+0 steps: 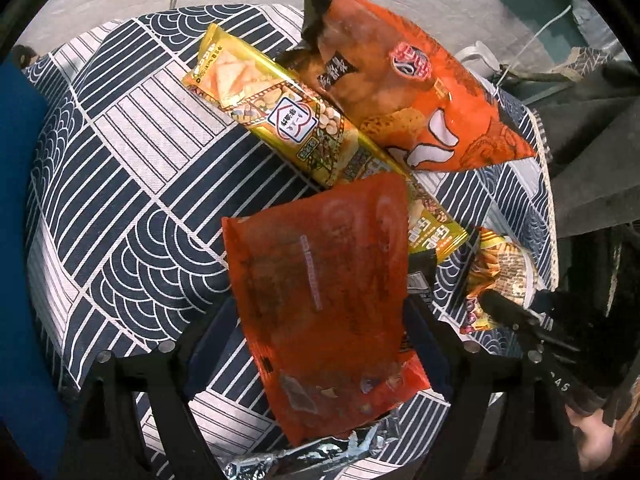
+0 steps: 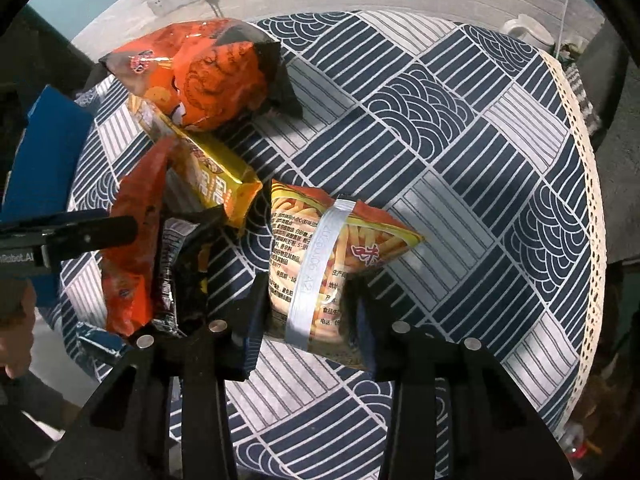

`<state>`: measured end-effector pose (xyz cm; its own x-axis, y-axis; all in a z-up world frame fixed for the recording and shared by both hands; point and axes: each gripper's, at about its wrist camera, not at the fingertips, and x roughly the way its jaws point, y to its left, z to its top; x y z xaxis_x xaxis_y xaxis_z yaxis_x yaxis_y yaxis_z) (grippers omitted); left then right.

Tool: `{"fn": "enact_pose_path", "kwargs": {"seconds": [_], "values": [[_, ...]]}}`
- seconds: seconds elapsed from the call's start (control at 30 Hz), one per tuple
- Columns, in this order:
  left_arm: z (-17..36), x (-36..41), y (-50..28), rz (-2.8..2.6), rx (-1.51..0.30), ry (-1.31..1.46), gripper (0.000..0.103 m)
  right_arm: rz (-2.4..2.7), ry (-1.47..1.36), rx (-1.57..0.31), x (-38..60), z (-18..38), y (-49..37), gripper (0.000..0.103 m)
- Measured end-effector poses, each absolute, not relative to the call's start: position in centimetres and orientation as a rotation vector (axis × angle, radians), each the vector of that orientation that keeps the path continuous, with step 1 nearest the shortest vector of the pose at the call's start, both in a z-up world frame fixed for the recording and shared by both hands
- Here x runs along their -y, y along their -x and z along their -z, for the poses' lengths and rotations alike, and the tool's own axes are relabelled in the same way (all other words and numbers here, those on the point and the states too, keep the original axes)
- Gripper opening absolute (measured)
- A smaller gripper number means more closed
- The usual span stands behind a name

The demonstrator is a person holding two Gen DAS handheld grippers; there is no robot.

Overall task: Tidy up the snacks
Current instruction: 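Grasp the white-banded chips bag with the right tool while the left tool grasps the red bag, then lift both bags and carry them over the cardboard box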

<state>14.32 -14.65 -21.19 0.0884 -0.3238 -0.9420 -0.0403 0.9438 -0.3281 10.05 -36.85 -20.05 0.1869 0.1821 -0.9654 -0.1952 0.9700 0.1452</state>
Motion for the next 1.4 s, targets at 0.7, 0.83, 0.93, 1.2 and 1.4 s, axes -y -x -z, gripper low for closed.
{"fn": "enact_pose_path", "kwargs": {"seconds": [0.7,0.83,0.93,1.2,1.4], "values": [[22.1,15.7,-12.5,0.341,-1.444,0.127,0.045,-0.271,0.019,-1.351,36.0,19.7,-9.9,0.038],[21.0,16.3,-12.1,0.355,-1.407,0.05,0.033,-0.278,0.033,-1.346,35.1,19.6,-9.9,0.038],[20.2,16.3,-11.9,0.359,-1.381,0.007,0.026,-0.286,0.046,-1.339,34.3,19.3,-9.9,0.038],[19.4,15.4,-11.4,0.366,-1.381,0.024,0.021,-0.307,0.061,-1.31,32.5,17.7,-9.4,0.038],[17.9,14.0,-10.7,0.358,-1.348,0.003,0.021,-0.321,0.075,-1.293,31.6,16.9,-9.3,0.038]]}}
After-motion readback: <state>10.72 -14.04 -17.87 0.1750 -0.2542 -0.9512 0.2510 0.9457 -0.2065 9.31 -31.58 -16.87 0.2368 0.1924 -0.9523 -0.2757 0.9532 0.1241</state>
